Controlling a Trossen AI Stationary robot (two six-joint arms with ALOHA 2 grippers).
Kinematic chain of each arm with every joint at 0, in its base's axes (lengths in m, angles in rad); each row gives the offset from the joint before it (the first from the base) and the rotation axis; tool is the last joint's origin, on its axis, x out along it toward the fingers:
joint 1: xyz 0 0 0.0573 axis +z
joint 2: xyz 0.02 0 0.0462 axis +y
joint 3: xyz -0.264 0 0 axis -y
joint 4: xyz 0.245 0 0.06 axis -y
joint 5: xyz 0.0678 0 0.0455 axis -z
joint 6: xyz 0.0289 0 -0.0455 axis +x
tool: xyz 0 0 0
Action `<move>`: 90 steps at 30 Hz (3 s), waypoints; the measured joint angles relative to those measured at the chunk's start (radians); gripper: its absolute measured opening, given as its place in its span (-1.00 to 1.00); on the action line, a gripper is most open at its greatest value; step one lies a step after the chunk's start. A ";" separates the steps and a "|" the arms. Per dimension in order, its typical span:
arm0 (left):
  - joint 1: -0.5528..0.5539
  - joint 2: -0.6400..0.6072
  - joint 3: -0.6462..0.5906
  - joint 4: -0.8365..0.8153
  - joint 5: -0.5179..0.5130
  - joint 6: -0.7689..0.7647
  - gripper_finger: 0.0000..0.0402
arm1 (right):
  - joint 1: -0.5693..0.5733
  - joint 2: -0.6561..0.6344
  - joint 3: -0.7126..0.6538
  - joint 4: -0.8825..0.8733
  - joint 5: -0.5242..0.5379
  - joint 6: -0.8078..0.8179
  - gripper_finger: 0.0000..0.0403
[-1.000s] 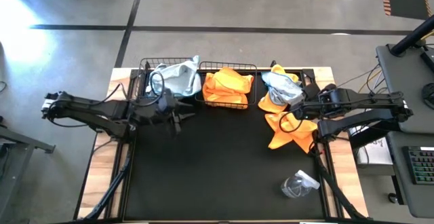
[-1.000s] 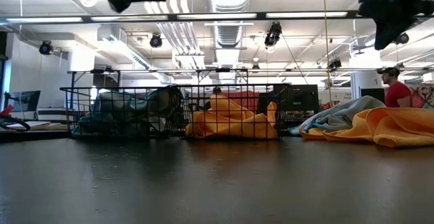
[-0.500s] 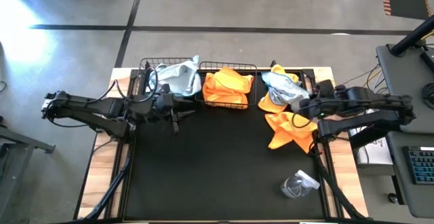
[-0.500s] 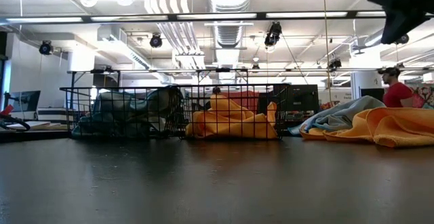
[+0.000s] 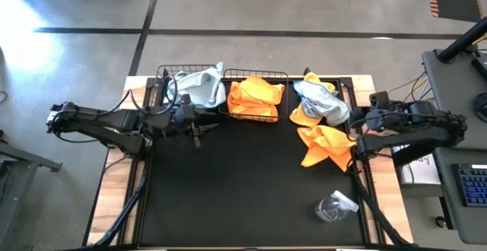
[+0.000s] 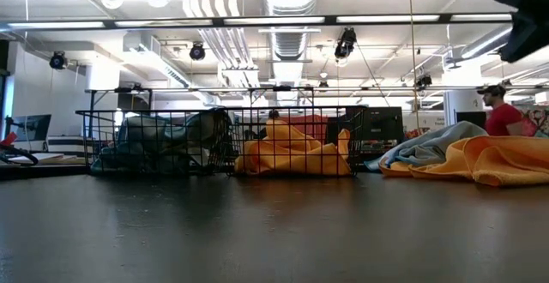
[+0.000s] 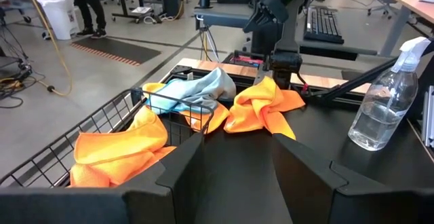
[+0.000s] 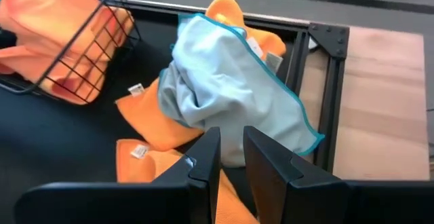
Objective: Sort microfiber towel by color & place in baskets
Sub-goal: Put the blue towel into the left black wire basket
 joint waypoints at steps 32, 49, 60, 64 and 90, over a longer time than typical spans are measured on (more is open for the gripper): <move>0.000 0.000 0.000 0.000 0.002 0.003 -0.21 | 0.000 -0.124 -0.133 0.244 0.015 -0.123 -0.20; 0.000 0.000 0.000 0.000 0.002 0.002 -0.21 | 0.000 0.006 -0.133 0.220 -0.183 -0.533 0.00; 0.000 0.000 0.000 0.000 0.002 0.000 -0.21 | -0.001 0.154 -0.133 0.107 -0.184 -0.482 0.00; 0.000 0.000 0.000 0.000 0.002 0.000 -0.21 | -0.036 0.171 -0.133 0.124 -0.167 -0.481 0.00; 0.000 0.000 0.000 -0.017 0.002 0.019 -0.21 | -0.810 0.508 -0.121 0.484 -0.480 -0.946 0.00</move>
